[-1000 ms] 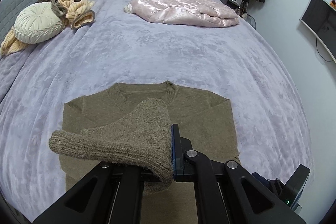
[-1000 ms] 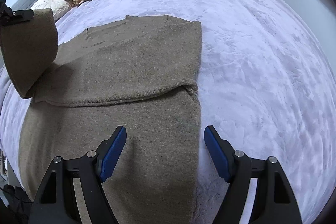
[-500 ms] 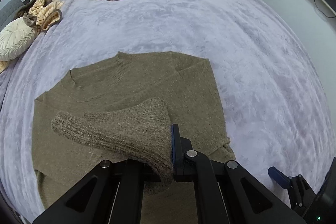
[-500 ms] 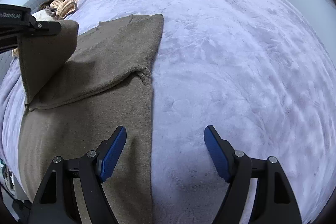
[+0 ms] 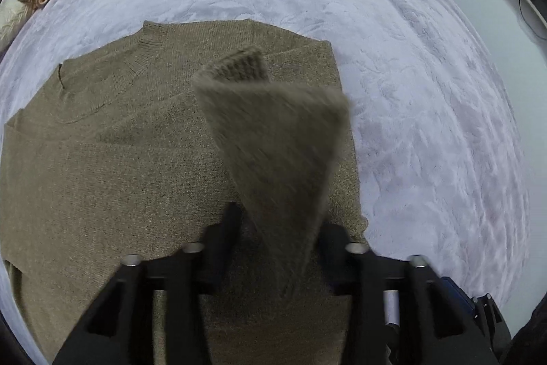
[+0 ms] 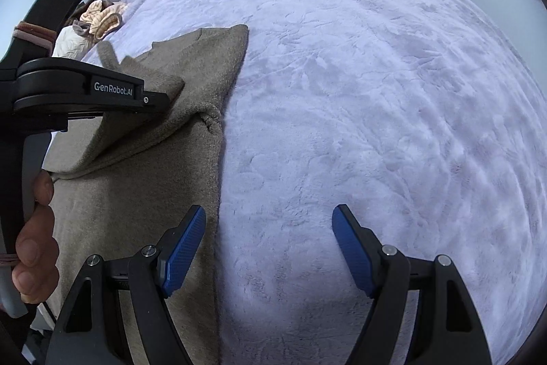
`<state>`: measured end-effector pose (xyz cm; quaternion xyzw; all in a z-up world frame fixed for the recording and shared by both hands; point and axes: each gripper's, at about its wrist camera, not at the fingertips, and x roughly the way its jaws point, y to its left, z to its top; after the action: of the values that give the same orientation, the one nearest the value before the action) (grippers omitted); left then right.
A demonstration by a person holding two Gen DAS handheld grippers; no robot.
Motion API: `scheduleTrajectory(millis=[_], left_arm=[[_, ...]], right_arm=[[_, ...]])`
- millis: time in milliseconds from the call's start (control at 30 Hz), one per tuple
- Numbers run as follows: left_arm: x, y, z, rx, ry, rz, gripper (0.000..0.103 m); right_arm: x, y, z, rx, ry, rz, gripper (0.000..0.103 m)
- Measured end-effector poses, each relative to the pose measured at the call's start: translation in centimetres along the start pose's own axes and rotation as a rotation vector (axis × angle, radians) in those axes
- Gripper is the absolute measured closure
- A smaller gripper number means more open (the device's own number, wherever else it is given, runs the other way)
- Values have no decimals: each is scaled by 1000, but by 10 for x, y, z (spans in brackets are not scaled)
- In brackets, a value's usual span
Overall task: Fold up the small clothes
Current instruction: 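Lower the sleeve onto the sweater body and open the left tool, then grasp the folded ribbed cuff with the right tool, straighten it, release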
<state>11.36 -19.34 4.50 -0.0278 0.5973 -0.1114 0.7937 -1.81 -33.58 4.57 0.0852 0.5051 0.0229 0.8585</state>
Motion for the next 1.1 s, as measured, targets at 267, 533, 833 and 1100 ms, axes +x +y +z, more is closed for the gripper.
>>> scheduleTrajectory(millis=[267,533,833,1100], left_arm=[[-20,0,-2,33,-71,-22,0],[-51,41,-16,-18,-103,-160,0],[-59,119,-32,-12,-149,-41,0],[-38,257,-52,-288,-136,-11,0]], right_arm=[[-1,-11,-1,26,-4,0,24],[4,-11,11,62,-31,63,23],[0,-1,30,98,-36,226,23],[31,16,50,123,-3,237,39]])
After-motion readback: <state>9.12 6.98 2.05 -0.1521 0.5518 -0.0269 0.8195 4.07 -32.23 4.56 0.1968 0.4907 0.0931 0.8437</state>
